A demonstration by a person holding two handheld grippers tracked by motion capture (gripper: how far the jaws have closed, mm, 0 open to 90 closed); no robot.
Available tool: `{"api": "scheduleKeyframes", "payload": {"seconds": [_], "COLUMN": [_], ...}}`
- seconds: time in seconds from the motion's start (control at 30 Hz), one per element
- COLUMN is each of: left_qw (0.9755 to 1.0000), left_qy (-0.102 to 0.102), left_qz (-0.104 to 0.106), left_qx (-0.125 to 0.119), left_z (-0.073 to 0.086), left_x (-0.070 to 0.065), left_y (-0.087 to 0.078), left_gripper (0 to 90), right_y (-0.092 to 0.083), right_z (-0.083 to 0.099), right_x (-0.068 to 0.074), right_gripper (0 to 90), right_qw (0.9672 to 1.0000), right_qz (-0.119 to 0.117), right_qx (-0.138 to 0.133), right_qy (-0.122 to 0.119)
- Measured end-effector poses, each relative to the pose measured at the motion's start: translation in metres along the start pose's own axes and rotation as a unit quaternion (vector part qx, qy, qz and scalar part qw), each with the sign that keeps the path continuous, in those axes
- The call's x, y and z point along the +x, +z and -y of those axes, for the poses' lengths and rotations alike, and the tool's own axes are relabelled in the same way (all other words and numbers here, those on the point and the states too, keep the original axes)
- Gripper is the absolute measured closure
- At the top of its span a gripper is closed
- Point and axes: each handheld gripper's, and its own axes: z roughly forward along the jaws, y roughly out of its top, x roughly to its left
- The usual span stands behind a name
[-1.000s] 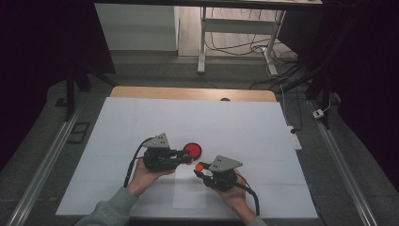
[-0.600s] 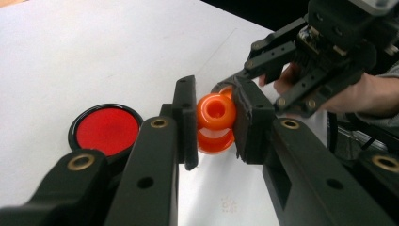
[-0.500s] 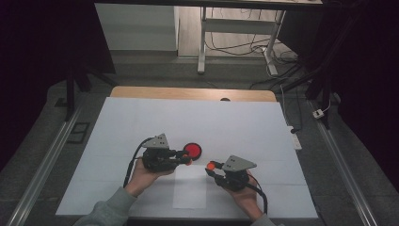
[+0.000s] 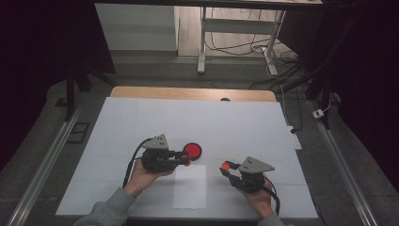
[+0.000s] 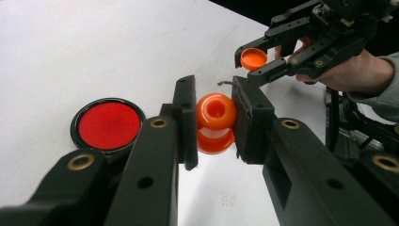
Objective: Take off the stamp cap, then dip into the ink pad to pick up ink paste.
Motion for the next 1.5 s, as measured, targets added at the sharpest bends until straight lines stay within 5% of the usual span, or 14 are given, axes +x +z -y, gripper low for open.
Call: {"api": "scheduleKeyframes", "payload": {"seconds": [0.47,1.2,1.5], "left_qw": [1.0,0.9997,0.9999], "left_qy": [-0.004,0.007,-0.002], "left_qz": [-0.002,0.008,-0.006], "left_qx": [-0.006,0.02,0.014], "left_z": [0.002,0.002,0.001], "left_x": [0.001,-0.008,0.001], "left_y": [-0.01,0.003,0.008], "left_gripper": [71.9,71.8,71.9], "right_y": [-0.017,-0.023,-0.024], "right_z": [0.009,0.015,0.015], "right_x": [-0.015,-0.023,-0.025], "right_gripper": [64.4,64.3,64.3], "right_qw": [0.9998,0.9997,0.9996], "right_qz": [0.018,0.021,0.024], "right_qx": [-0.002,-0.001,-0.001], "right_qy": [0.009,0.016,0.017]}}
